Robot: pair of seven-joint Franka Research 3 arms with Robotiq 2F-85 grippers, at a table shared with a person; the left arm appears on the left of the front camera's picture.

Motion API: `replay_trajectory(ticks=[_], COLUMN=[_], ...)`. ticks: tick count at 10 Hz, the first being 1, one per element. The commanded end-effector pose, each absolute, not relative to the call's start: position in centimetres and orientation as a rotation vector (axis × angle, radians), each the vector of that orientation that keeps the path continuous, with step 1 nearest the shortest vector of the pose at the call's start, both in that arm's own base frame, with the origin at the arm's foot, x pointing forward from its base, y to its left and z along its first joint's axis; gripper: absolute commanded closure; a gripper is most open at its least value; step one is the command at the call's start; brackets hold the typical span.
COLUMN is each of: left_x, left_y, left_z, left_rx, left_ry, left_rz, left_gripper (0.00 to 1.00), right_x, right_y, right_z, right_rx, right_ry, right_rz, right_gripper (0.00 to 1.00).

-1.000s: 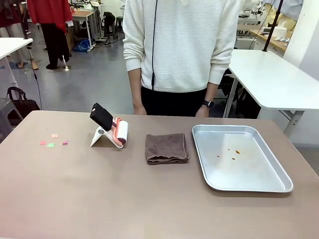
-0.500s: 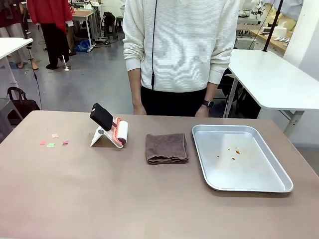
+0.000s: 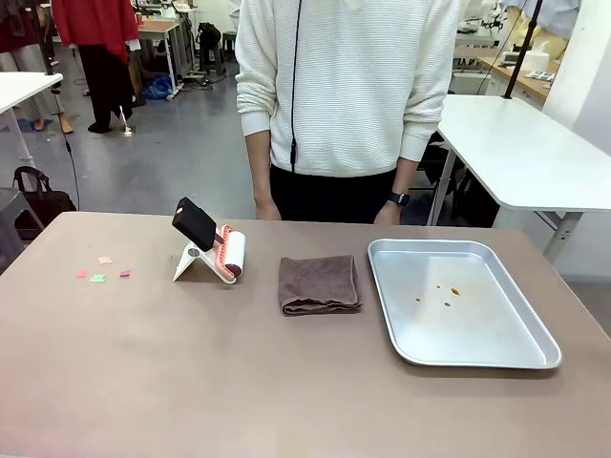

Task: Clean the surface of the table.
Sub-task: Hold the Lint Roller with your left hand and the towel with your right hand.

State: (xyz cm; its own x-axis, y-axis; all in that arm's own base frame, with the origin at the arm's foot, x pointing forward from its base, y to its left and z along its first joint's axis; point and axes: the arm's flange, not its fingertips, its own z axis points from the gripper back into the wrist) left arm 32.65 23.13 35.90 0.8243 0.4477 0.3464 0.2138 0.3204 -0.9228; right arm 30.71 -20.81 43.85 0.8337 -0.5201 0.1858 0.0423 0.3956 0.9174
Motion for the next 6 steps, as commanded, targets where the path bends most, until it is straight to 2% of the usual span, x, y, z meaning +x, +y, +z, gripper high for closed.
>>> replay_trajectory(ticks=[1, 3, 6], left_x=[32.5, 34.7, 39.0], left_y=[19.5, 16.5, 10.2], left_z=[41.0, 45.9, 49.8], left_rx=[-1.148, -1.062, -0.946], left_ry=[-0.653, -0.624, -0.495], left_rz=[0.097, -0.053, -0.292], left_gripper=[0.00, 0.00, 0.00], right_x=[31.9, 34.6, 38.5], right_y=[-15.1, -7.8, 4.9], right_z=[47.3, 51.1, 53.0], right_rx=[0.949, 0.777, 0.575], right_ry=[-0.541, -0.558, -0.505], right_rz=[-0.288, -0.178, 0.060], right_gripper=[0.00, 0.00, 0.00])
